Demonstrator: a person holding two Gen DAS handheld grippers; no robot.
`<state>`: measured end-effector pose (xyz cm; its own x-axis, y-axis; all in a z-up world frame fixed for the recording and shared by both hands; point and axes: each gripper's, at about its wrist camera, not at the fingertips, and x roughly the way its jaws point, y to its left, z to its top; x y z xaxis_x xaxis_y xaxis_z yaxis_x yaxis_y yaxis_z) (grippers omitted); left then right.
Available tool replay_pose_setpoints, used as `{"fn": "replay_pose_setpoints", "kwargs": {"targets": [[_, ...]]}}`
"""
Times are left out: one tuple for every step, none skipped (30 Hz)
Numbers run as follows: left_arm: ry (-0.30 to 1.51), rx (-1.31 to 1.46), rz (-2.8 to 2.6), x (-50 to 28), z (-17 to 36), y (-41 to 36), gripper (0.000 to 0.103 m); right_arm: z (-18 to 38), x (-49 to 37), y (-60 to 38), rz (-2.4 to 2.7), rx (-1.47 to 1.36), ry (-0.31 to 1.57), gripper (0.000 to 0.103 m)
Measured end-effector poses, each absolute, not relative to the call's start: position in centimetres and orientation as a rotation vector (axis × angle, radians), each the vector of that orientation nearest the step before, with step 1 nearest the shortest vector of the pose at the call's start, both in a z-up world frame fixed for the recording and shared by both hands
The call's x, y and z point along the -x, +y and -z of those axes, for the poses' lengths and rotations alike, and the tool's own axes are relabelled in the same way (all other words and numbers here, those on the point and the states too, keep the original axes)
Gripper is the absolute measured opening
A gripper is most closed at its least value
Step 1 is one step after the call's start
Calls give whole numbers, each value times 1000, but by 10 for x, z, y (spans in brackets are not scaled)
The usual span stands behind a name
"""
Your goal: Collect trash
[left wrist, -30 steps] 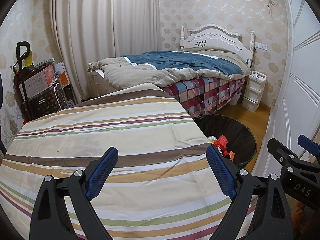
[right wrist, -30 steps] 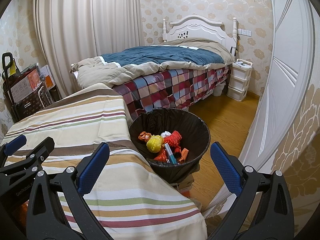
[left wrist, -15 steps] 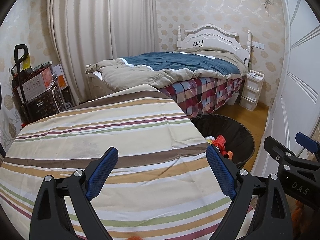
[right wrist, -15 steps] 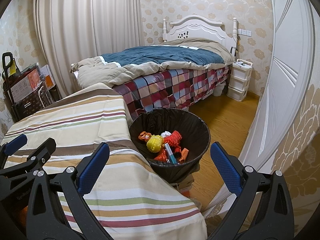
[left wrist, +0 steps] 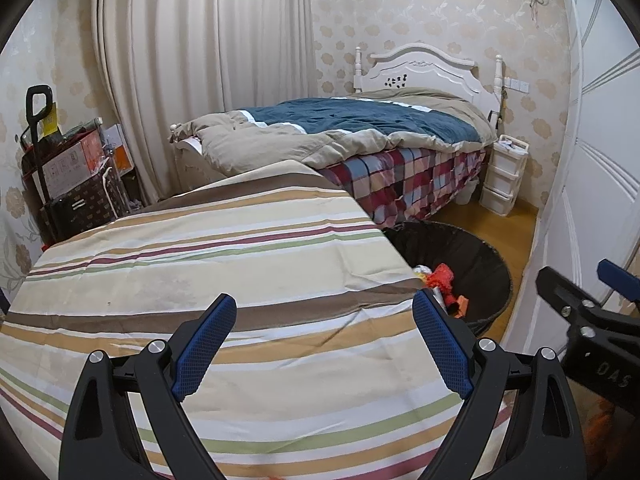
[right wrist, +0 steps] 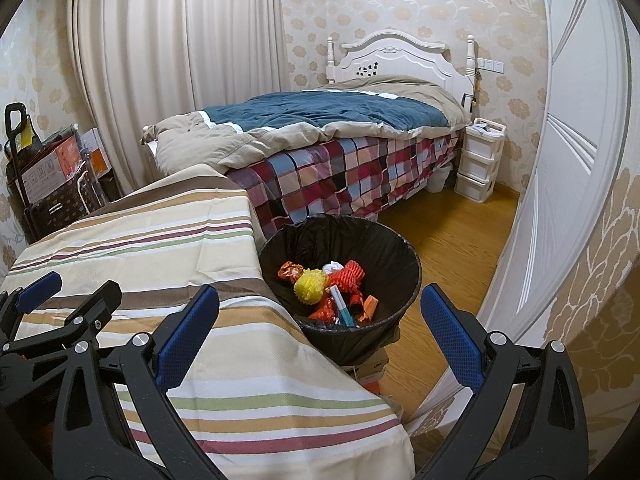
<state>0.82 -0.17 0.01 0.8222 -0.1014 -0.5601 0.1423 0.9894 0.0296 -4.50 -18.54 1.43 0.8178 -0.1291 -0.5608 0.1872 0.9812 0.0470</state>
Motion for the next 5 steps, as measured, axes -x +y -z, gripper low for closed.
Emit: {"fn": "replay_pose_setpoints", "kwargs": {"targets": [[594, -71, 127, -9, 0, 1, 89, -15, 45, -185, 168, -101, 591, 98], [597, -71, 124, -10, 1, 3, 89, -14, 45, -185, 168, -100, 591, 98], [603, -72, 117, -12, 2, 6, 89, -15, 45, -184, 167, -99, 592, 98], [606, -74, 112, -13, 2, 8, 89, -14, 45, -182, 163, -99, 595, 98], [611, -76, 105, -15, 3, 11, 89, -13, 44, -180, 157, -98, 600, 98]]}}
